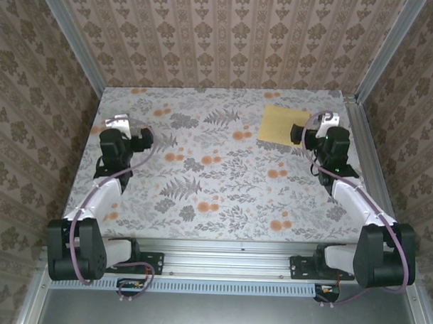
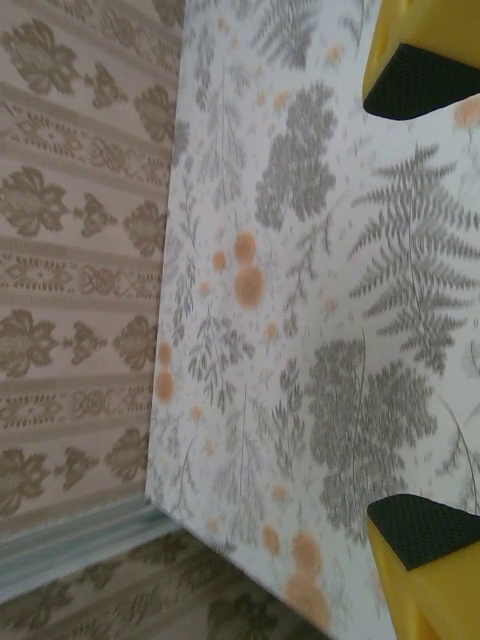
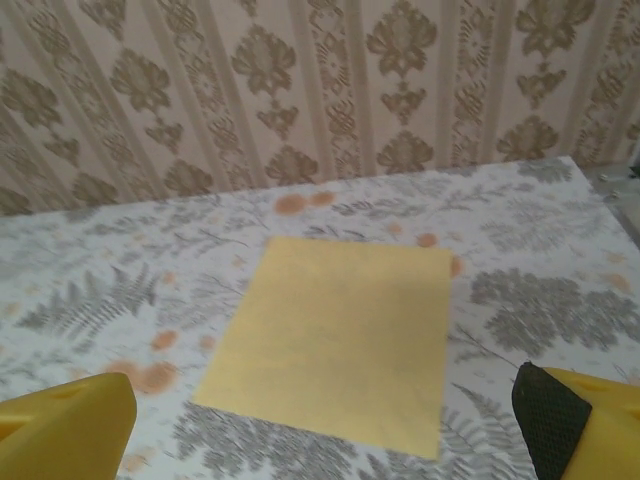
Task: Fold a paper plane with a square sheet of paper (pick it up from the middle)
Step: Move the square sheet of paper to the center of the table.
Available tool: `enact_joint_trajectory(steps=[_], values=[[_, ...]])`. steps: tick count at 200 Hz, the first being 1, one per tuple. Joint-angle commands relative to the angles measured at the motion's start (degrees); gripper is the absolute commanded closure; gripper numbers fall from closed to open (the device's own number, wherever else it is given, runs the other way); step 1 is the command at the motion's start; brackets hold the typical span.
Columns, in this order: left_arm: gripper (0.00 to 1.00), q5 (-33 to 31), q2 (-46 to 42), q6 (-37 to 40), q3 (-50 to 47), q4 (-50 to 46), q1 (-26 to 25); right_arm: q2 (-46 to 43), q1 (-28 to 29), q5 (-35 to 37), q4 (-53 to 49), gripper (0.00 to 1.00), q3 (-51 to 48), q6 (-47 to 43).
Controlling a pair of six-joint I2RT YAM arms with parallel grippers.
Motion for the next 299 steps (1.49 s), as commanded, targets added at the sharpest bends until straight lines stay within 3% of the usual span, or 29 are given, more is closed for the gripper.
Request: enact_joint_trajectory(steps=[1, 20, 64, 155, 236, 299], values=[[0.0, 9.0, 2.1, -8.4, 4.7, -14.9, -1.5, 5.8, 0.1, -2.6, -16.8, 0.0, 7.8, 9.3], [0.0, 14.0, 3.8, -11.9, 6.3, -15.8, -2.7, 12.2, 0.7, 0.6, -25.0, 0.0, 14.9, 14.9], [0.0, 19.6, 9.9, -14.4, 12.1, -17.9, -7.0, 22.6, 4.8, 6.2, -30.3, 0.0, 23.7, 17.2], [0.0, 25.5, 22.1, -17.3, 20.8, -17.8, -11.5, 45.6, 8.7, 15.1, -43.2, 0.0, 45.5, 19.4], [0.0, 27.4, 26.1, -17.7, 21.9, -17.5, -12.5, 58.1, 8.8, 11.9, -53.3, 0.04, 59.0, 16.7], [0.0, 29.5, 27.9, -18.1, 22.2, -17.1, -12.8, 61.0, 9.4, 11.9, -57.2, 0.06, 62.9, 14.7]])
